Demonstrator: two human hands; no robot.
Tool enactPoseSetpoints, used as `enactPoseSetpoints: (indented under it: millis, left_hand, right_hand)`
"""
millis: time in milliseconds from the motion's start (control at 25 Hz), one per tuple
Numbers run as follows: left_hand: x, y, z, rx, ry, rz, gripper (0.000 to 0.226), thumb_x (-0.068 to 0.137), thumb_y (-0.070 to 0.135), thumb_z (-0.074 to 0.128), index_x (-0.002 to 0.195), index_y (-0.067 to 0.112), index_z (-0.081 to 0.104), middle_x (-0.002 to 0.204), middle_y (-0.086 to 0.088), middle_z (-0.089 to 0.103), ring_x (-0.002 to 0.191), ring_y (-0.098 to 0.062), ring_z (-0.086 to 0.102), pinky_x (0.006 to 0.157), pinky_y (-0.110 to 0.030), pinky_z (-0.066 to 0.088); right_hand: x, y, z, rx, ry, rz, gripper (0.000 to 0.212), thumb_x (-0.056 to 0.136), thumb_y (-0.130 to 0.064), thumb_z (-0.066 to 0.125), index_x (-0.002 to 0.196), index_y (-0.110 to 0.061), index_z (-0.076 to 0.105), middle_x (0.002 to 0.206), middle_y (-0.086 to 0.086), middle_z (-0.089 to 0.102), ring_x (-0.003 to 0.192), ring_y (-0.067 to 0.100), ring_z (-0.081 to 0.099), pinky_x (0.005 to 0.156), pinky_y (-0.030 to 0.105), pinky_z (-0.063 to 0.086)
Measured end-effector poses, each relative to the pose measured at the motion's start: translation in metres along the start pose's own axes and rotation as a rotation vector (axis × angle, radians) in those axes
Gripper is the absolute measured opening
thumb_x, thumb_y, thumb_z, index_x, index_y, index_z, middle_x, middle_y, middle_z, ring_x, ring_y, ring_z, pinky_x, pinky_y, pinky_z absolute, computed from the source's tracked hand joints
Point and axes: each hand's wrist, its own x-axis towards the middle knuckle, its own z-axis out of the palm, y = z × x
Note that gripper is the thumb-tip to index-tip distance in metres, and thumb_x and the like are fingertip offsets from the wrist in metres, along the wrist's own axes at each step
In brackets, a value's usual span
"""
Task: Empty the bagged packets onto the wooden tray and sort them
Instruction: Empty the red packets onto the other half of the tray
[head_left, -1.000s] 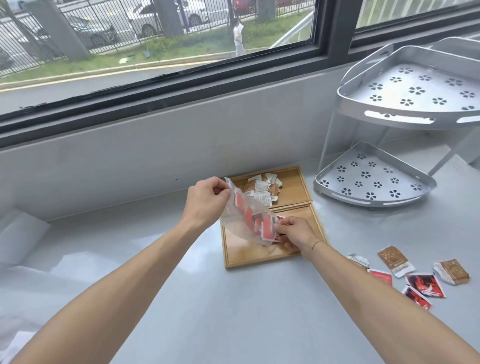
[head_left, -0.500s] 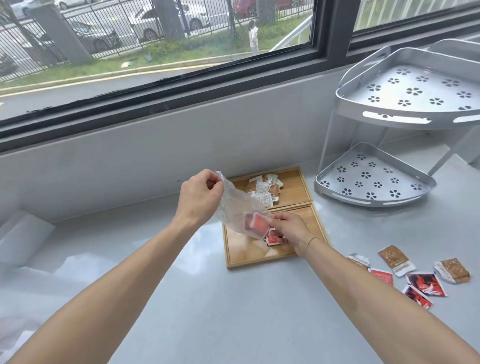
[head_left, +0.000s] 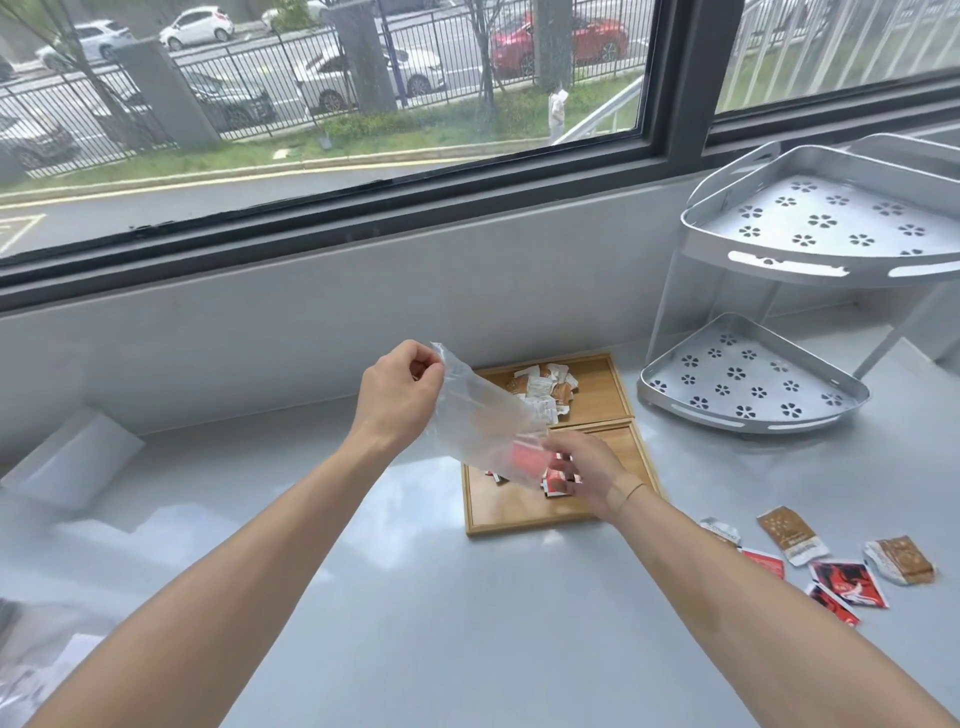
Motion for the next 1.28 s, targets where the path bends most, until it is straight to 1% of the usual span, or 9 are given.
enactPoseSetpoints:
  millis: [160, 280, 360, 440, 520, 600, 840, 1160, 1280]
  left_hand:
    - [-0.023, -0.008, 0.015, -0.12, -0.109, -0.006, 0.009, 0.094, 0.017, 0.057, 0.088, 0.019, 0.063, 0.076, 0.009, 0.06, 0.067, -0.01, 0.057, 0.067, -0.027, 0.047]
    - [-0.047, -0.011, 0.039, -0.219, -0.208, -0.034, 0.016, 0.096, 0.011, 0.055, 0.087, 0.022, 0.062, 0.078, 0.004, 0.059, 0.064, -0.012, 0.057, 0.069, -0.033, 0.05]
    - [-0.06, -0.005, 0.06, -0.246, -0.271, -0.044, 0.017, 0.097, 0.01, 0.054, 0.087, 0.023, 0.061, 0.079, 0.002, 0.058, 0.063, -0.013, 0.056, 0.068, -0.034, 0.049]
    - [-0.07, 0.007, 0.086, -0.246, -0.334, -0.043, 0.016, 0.097, 0.009, 0.053, 0.09, 0.022, 0.06, 0.082, 0.0, 0.06, 0.061, -0.013, 0.057, 0.065, -0.033, 0.048]
    - [-0.083, 0.025, 0.119, -0.233, -0.399, -0.007, 0.016, 0.097, 0.006, 0.052, 0.092, 0.018, 0.061, 0.082, 0.001, 0.061, 0.058, -0.011, 0.057, 0.063, -0.032, 0.047]
    - [-0.096, 0.045, 0.15, -0.234, -0.466, 0.019, 0.016, 0.096, 0.005, 0.052, 0.094, 0.017, 0.062, 0.081, 0.001, 0.062, 0.058, -0.011, 0.055, 0.06, -0.029, 0.046]
    - [-0.136, 0.108, 0.238, -0.234, -0.632, 0.044, 0.02, 0.094, 0.005, 0.053, 0.092, 0.021, 0.064, 0.08, -0.001, 0.061, 0.06, -0.014, 0.057, 0.061, -0.031, 0.045]
    - [-0.188, 0.173, 0.35, -0.108, -0.833, 0.096, 0.022, 0.085, 0.005, 0.062, 0.08, 0.027, 0.065, 0.079, 0.002, 0.067, 0.07, -0.021, 0.059, 0.071, -0.032, 0.047]
    - [-0.21, 0.192, 0.386, -0.006, -0.861, 0.17, 0.021, 0.082, 0.012, 0.064, 0.073, 0.031, 0.065, 0.075, 0.015, 0.068, 0.068, -0.009, 0.061, 0.06, -0.021, 0.044]
  right_hand:
    - [-0.029, 0.005, -0.041, 0.192, -0.11, 0.016, 0.007, 0.082, -0.023, 0.07, 0.085, -0.017, 0.069, 0.082, 0.004, 0.066, 0.073, 0.026, 0.066, 0.074, 0.041, 0.053]
    - [-0.055, 0.012, -0.081, 0.253, -0.182, -0.037, 0.012, 0.081, -0.021, 0.069, 0.091, -0.016, 0.073, 0.105, 0.006, 0.075, 0.095, 0.027, 0.071, 0.087, 0.047, 0.053]
    - [-0.077, 0.015, -0.105, 0.218, -0.116, -0.086, 0.011, 0.081, -0.015, 0.072, 0.09, -0.017, 0.066, 0.115, 0.006, 0.073, 0.094, 0.022, 0.073, 0.07, 0.034, 0.058]
    - [-0.098, 0.02, -0.13, 0.178, 0.05, -0.12, 0.028, 0.081, -0.006, 0.073, 0.093, -0.02, 0.052, 0.104, 0.006, 0.076, 0.079, 0.02, 0.074, 0.05, 0.026, 0.051]
    - [-0.122, 0.026, -0.163, 0.155, 0.176, -0.147, 0.041, 0.081, -0.008, 0.075, 0.106, -0.027, 0.05, 0.096, 0.006, 0.076, 0.075, 0.023, 0.073, 0.053, 0.028, 0.049]
    - [-0.146, 0.033, -0.196, 0.159, 0.225, -0.151, 0.03, 0.085, -0.022, 0.072, 0.111, -0.025, 0.056, 0.091, 0.007, 0.075, 0.075, 0.024, 0.071, 0.06, 0.031, 0.05]
    - [-0.217, 0.061, -0.297, 0.028, 0.418, -0.123, 0.017, 0.088, -0.028, 0.07, 0.077, -0.017, 0.065, 0.077, 0.002, 0.068, 0.059, 0.013, 0.064, 0.056, 0.023, 0.046]
    - [-0.285, 0.119, -0.388, -0.079, 0.541, 0.09, 0.017, 0.072, -0.023, 0.08, 0.078, -0.014, 0.067, 0.074, 0.003, 0.076, 0.06, 0.014, 0.069, 0.048, 0.022, 0.047]
    - [-0.301, 0.142, -0.407, -0.036, 0.558, 0.185, 0.018, 0.079, -0.027, 0.075, 0.082, -0.01, 0.069, 0.075, 0.005, 0.077, 0.056, 0.014, 0.066, 0.046, 0.022, 0.047]
